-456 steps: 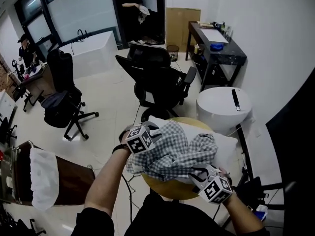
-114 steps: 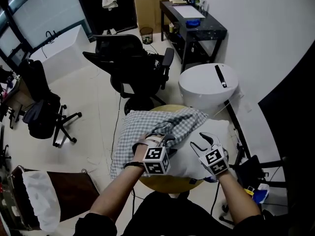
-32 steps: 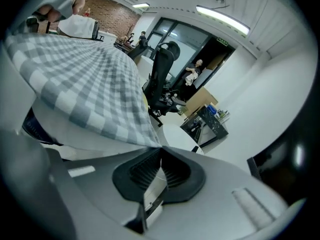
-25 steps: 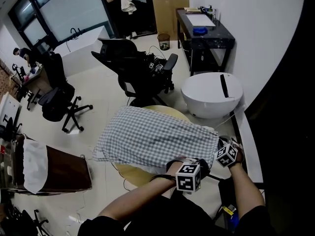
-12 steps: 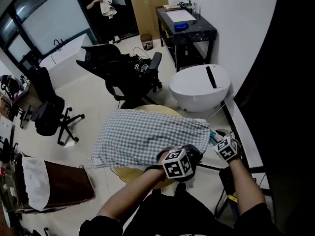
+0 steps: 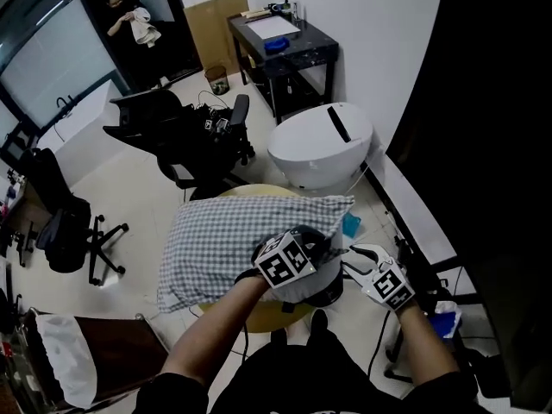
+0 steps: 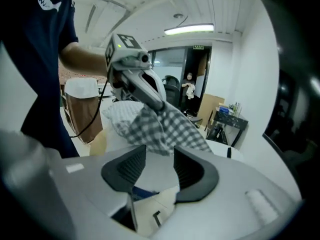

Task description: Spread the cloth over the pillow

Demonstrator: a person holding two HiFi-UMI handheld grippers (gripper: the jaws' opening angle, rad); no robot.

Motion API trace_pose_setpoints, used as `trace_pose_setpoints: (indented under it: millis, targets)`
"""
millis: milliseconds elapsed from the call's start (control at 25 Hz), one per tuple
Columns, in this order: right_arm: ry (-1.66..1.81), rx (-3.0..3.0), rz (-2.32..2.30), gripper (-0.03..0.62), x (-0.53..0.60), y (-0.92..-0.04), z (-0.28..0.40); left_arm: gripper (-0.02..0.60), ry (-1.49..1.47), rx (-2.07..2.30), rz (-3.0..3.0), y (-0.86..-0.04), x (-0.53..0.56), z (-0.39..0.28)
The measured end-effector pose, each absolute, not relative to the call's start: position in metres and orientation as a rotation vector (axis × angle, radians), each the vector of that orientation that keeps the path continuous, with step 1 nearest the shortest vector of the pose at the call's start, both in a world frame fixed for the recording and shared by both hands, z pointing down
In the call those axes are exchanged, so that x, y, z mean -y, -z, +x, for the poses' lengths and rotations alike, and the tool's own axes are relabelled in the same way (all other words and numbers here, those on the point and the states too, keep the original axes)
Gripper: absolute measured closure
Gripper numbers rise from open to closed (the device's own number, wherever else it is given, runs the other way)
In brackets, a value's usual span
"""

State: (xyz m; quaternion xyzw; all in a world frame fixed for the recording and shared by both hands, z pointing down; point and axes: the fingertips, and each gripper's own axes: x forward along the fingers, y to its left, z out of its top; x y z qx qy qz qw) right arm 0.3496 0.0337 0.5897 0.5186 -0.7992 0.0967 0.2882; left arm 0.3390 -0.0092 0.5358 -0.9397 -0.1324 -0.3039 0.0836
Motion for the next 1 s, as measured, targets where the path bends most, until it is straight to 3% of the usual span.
trace_pose_setpoints:
  millis: [120,320,360,440,480,680,1000]
  targets:
    - [-0.204,2.111,1.400,0.385,-0.028,-0.573,0.323,0.581,0.888,0.453,-2.782,-0.535,0.003,0.332]
    - [-0.175,1.958,1.410,0.395,-0.016,-0.585,0.315,0.581,0.849,0.513,-2.757,-0.534,-0.004,0.332]
    - [-0.194,1.937,1.420,0.423,-0.018,-0.590,0.315,0.581,0.848,0.520,-2.758,-0.534,-0.005,0.331]
    - [-0.230,1.899,1.458,0.555,-0.023,-0.596,0.313,0.581,0.850,0.533,-2.762,-0.536,-0.006,0.330]
    - [-0.247,1.884,1.479,0.577,-0.026,-0.597,0.312,0.581,0.850,0.539,-2.759,-0.536,-0.006,0.329]
    - [-0.313,1.792,1.533,0.580,-0.047,-0.596,0.313,0.497,0.820,0.553,-2.710,-0.529,-0.001,0.303]
    - [-0.378,1.726,1.599,0.582,-0.091,-0.587,0.319,0.479,0.785,0.408,-2.627,-0.515,0.023,0.225]
